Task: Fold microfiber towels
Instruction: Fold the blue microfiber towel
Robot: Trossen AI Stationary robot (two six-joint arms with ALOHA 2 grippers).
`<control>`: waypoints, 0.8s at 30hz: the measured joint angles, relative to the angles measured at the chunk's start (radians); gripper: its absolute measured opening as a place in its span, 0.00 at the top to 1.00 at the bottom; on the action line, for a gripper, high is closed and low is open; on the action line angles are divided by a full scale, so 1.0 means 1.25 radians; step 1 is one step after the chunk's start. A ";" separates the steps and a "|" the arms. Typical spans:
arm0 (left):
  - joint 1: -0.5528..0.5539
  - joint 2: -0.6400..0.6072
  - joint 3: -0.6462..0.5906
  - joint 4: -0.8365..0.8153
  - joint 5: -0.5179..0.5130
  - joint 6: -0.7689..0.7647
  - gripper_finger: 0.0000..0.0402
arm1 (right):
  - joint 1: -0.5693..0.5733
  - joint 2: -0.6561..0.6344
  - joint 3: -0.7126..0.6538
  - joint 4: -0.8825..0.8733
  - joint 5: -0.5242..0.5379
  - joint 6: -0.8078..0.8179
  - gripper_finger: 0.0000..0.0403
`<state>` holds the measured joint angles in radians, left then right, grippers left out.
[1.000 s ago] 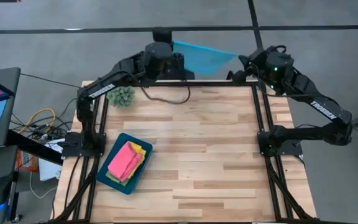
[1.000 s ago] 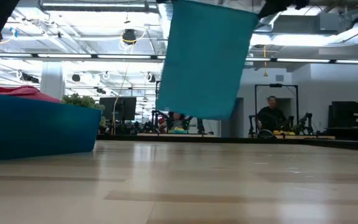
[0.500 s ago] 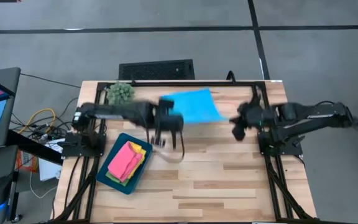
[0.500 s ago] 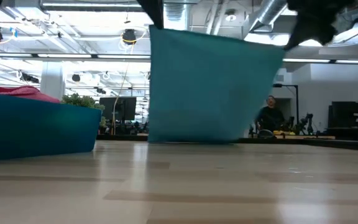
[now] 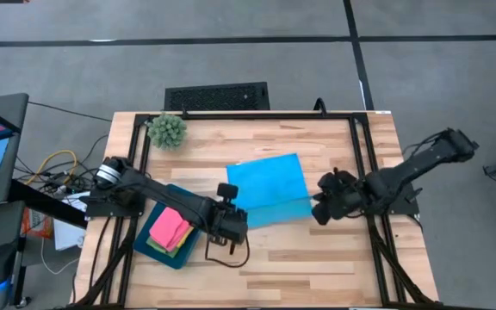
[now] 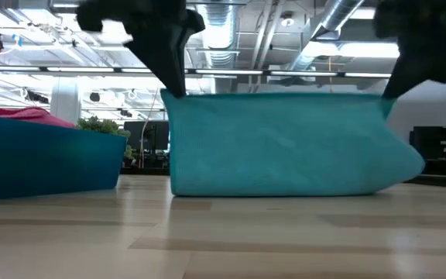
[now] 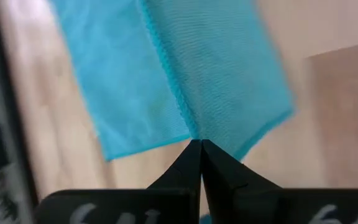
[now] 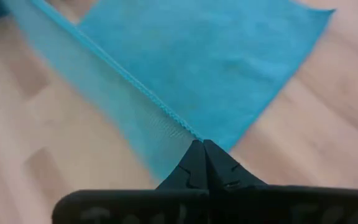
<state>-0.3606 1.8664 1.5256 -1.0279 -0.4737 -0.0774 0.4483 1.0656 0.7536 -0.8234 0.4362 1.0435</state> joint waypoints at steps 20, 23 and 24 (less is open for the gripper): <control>0.230 0.000 -0.019 0.048 0.004 0.035 1.00 | -0.560 0.061 0.001 0.177 -0.183 -0.541 1.00; 0.240 0.000 -0.019 0.045 0.061 0.021 1.00 | -0.568 0.084 0.000 0.188 -0.203 -0.564 1.00; 0.240 0.000 -0.019 0.040 0.080 0.009 1.00 | -0.565 0.093 0.000 0.192 -0.208 -0.565 1.00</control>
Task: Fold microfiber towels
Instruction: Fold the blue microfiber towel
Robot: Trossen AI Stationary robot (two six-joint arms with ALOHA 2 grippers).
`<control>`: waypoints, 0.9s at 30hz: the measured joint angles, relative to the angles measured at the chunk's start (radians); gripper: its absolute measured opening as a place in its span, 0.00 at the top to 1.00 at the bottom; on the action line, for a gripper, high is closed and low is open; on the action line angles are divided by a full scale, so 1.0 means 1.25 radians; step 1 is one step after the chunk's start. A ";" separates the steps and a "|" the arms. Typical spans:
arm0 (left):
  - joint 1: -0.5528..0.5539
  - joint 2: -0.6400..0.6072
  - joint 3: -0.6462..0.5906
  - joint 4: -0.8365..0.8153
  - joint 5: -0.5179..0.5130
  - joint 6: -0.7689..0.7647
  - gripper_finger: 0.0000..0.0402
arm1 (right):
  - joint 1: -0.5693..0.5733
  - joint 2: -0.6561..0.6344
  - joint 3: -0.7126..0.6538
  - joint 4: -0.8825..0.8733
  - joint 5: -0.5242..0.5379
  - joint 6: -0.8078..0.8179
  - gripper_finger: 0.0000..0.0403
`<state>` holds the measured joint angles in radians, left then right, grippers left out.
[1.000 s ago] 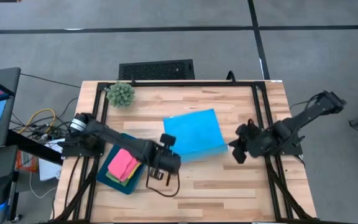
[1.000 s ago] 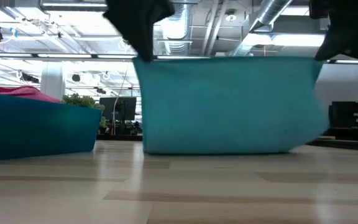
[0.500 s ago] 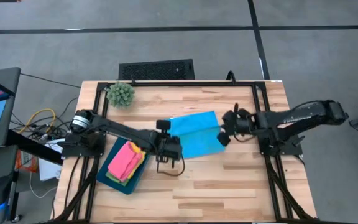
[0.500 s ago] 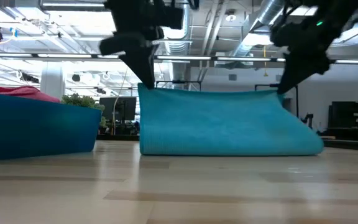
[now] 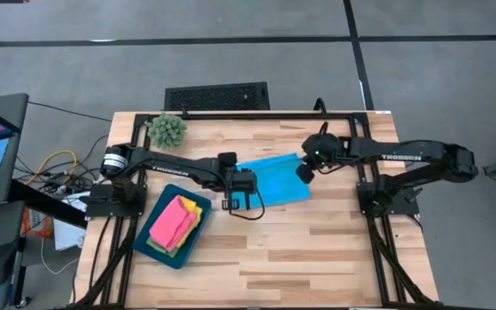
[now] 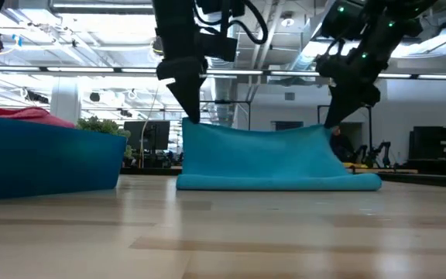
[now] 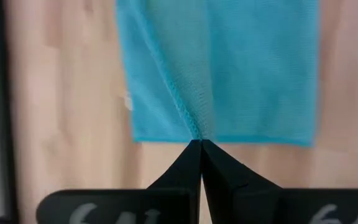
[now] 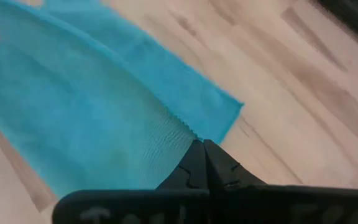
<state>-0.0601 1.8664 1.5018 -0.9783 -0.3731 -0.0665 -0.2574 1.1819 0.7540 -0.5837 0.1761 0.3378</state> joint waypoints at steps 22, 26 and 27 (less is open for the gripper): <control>-0.008 0.030 0.042 -0.065 -0.008 0.017 1.00 | -0.016 0.054 0.000 0.007 0.005 -0.024 1.00; 0.001 0.046 0.039 -0.056 0.000 0.017 1.00 | -0.016 0.100 0.000 0.025 0.005 -0.039 1.00; 0.004 0.046 0.039 -0.050 -0.002 0.020 1.00 | -0.016 0.114 0.000 0.041 0.006 -0.041 1.00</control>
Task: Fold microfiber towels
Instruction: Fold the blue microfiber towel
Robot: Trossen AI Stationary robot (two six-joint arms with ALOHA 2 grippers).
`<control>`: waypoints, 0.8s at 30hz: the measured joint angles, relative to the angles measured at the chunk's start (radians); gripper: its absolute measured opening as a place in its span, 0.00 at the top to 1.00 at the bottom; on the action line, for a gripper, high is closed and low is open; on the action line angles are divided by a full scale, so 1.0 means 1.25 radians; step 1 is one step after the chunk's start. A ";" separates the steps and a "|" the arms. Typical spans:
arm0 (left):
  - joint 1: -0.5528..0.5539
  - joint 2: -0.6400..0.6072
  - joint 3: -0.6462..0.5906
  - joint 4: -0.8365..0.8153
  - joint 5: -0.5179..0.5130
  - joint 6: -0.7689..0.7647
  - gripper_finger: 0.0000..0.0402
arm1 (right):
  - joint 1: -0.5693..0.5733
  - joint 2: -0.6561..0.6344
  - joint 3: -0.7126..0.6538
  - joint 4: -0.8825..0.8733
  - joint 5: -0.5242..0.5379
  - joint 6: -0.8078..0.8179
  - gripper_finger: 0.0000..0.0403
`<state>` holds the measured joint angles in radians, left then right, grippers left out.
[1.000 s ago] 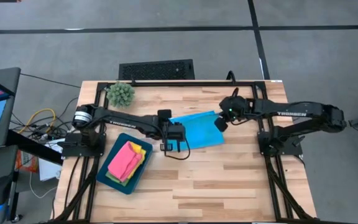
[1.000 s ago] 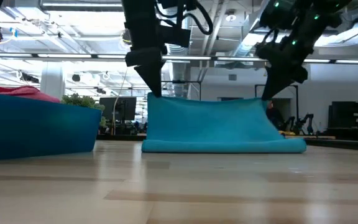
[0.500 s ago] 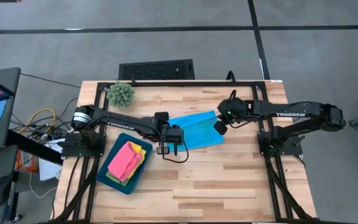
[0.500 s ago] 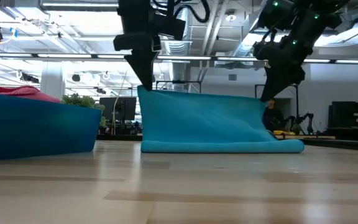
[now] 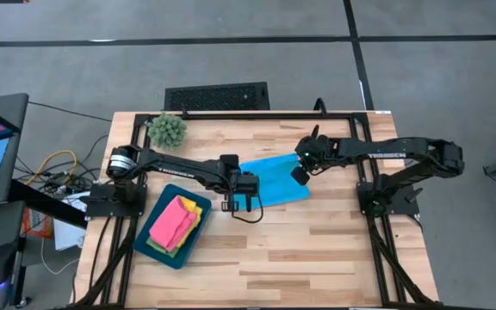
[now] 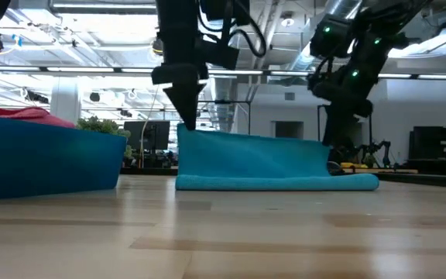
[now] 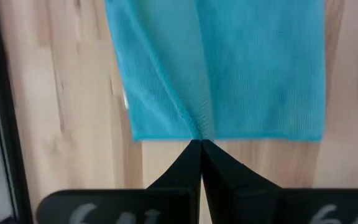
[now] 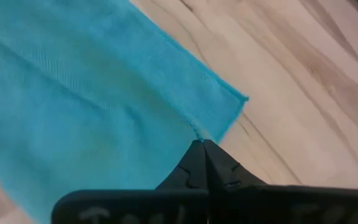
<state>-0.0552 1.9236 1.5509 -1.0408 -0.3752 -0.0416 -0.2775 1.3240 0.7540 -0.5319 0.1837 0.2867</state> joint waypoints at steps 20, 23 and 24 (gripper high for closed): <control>0.055 0.021 -0.015 0.073 -0.027 -0.030 0.80 | -0.039 0.072 0.000 0.050 -0.001 -0.021 0.83; 0.066 0.021 -0.015 0.061 -0.020 -0.048 0.71 | -0.051 0.066 0.000 0.055 -0.003 -0.021 0.75; 0.070 0.021 -0.015 0.057 -0.017 -0.059 0.67 | -0.056 0.059 0.000 0.053 -0.004 -0.022 0.71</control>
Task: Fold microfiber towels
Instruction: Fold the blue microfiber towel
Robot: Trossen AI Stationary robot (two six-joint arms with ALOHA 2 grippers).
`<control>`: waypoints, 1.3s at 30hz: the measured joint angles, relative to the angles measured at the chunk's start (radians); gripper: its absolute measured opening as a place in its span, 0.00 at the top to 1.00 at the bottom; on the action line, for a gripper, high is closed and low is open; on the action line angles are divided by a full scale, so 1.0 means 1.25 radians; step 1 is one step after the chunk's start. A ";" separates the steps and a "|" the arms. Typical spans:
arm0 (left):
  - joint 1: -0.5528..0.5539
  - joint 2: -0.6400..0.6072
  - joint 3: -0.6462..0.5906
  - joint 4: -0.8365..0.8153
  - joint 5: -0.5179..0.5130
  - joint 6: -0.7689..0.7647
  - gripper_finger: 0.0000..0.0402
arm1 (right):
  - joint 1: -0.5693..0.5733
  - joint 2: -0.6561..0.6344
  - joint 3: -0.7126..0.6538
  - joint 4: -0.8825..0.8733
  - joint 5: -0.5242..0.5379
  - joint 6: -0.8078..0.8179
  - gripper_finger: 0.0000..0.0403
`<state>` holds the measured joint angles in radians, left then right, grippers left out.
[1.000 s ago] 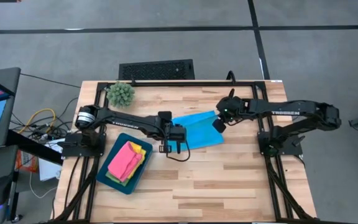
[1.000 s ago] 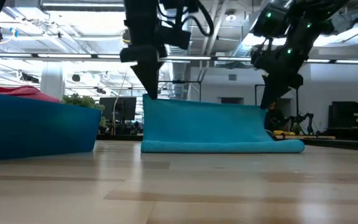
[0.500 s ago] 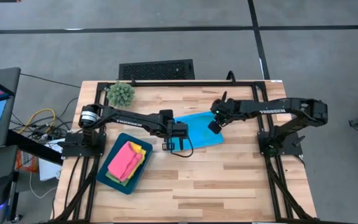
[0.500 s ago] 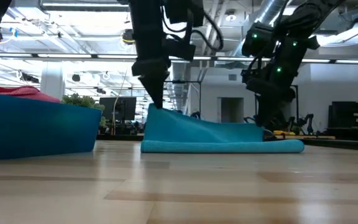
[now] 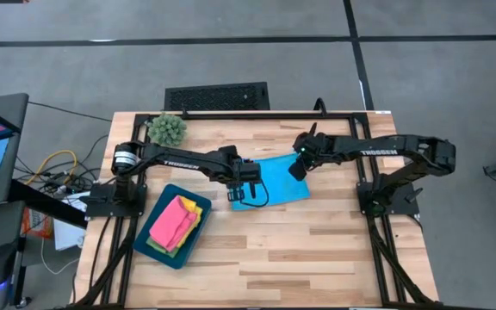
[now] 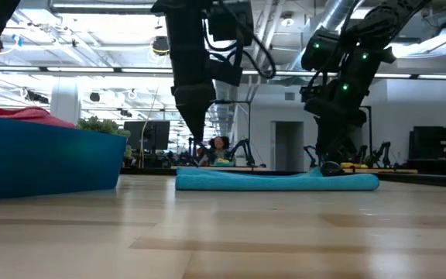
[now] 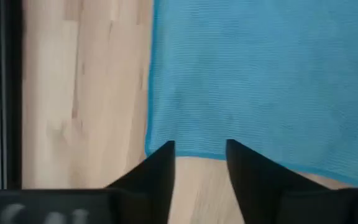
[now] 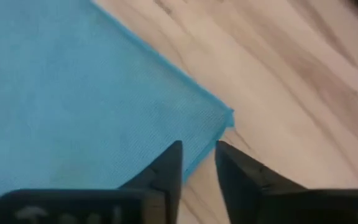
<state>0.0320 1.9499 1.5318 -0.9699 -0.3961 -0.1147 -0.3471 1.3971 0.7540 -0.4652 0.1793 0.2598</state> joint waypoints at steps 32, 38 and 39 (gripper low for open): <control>-0.124 -0.131 -0.351 0.704 0.092 -0.391 0.70 | 0.400 -0.317 -0.292 0.137 0.026 0.489 0.57; -0.181 -0.135 -0.366 0.705 0.227 -0.232 0.71 | 0.465 -0.317 -0.289 0.186 0.025 0.190 0.57; -0.192 -0.138 -0.366 0.703 0.237 -0.206 0.71 | 0.472 -0.317 -0.287 0.188 0.026 0.163 0.57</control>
<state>-0.2078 1.7772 1.0741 -0.0915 -0.1001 -0.3719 0.2427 1.0011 0.3948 -0.2305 0.2112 0.4634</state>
